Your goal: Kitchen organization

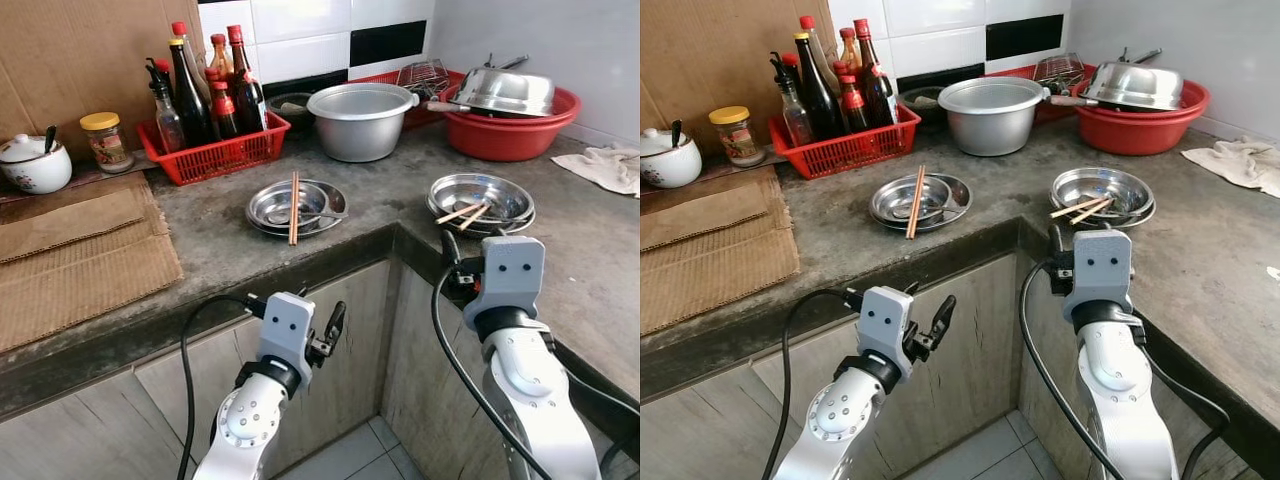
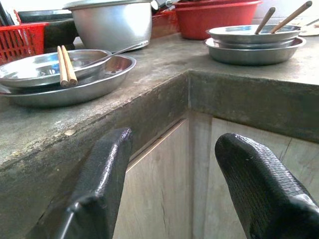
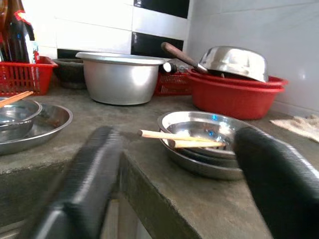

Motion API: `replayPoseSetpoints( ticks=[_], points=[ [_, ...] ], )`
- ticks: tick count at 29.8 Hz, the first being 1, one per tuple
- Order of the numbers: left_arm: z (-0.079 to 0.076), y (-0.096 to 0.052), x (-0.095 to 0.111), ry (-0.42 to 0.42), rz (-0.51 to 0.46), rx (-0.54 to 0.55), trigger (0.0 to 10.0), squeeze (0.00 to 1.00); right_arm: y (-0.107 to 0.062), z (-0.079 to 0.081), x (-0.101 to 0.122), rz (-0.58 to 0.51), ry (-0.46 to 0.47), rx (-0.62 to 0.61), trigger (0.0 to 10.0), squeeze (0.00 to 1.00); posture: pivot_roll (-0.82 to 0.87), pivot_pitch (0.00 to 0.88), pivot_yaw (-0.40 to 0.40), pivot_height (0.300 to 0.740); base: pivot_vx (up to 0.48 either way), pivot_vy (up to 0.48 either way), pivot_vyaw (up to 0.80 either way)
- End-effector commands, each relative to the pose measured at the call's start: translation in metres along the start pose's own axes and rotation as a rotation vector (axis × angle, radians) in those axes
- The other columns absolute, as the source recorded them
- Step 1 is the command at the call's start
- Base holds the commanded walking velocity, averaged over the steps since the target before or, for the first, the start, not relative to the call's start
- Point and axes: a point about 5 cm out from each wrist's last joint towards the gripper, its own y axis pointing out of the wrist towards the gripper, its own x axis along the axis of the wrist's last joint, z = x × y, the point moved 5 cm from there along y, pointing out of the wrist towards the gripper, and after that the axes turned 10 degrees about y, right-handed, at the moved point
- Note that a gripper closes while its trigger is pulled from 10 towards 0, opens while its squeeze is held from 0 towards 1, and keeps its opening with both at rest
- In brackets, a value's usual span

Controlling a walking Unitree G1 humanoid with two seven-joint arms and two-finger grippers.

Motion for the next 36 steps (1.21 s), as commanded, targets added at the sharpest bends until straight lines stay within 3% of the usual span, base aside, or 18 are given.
replayPoseSetpoints(
  ticks=[1, 10, 11, 12, 13, 22, 27, 36],
  points=[
    [-0.001, 0.0, 0.002, 0.003, -0.004, -0.003, 10.0, 0.0, 0.003, 0.008, 0.003, -0.024, -0.023, 0.028, 10.0, 1.0, 0.11, 0.0, -0.005, 0.74, 0.0, 0.0, 0.0],
    [-0.008, -0.002, 0.006, -0.018, -0.021, -0.032, 10.0, 0.0, 0.013, 0.016, -0.006, -0.024, -0.049, 0.038, 10.0, 1.0, 0.12, 0.007, -0.007, 0.74, 0.0, 0.0, 0.0],
    [-0.01, -0.003, 0.007, -0.023, -0.023, -0.041, 10.0, 0.0, 0.02, 0.016, -0.015, -0.011, -0.062, 0.007, 10.0, 1.0, 0.12, 0.012, -0.006, 0.74, 0.0, 0.0, 0.0],
    [-0.011, -0.004, 0.007, -0.024, -0.023, -0.044, 10.0, 0.0, 0.022, 0.015, -0.017, -0.007, -0.062, -0.008, 10.0, 0.39, 0.12, 0.013, -0.006, 0.74, 0.0, 0.0, 0.0],
    [-0.011, -0.004, 0.008, -0.024, -0.023, -0.047, 10.0, 0.0, 0.024, 0.014, -0.02, -0.004, -0.062, -0.025, 10.0, 0.0, 0.13, 0.015, -0.005, 0.74, 0.0, 0.0, 0.0],
    [-0.013, -0.008, 0.007, -0.025, -0.015, -0.056, 10.0, 0.0, 0.034, 0.016, -0.029, 0.009, -0.034, -0.059, 10.0, 0.0, 0.15, 0.023, -0.008, 0.74, 0.0, 0.0, 0.0],
    [-0.014, -0.009, 0.007, -0.026, -0.011, -0.06, 10.0, 0.0, 0.051, 0.01, -0.033, -0.003, -0.017, -0.132, 10.0, 0.0, 0.16, 0.021, -0.009, 0.74, 0.0, 0.0, 0.0],
    [-0.015, -0.009, 0.01, -0.031, -0.022, -0.062, 10.0, 0.0, 0.067, 0.009, -0.035, -0.007, 0.009, -0.172, 10.0, 0.0, 0.16, 0.02, -0.014, 0.74, 0.0, 0.0, 0.0]
  ],
)
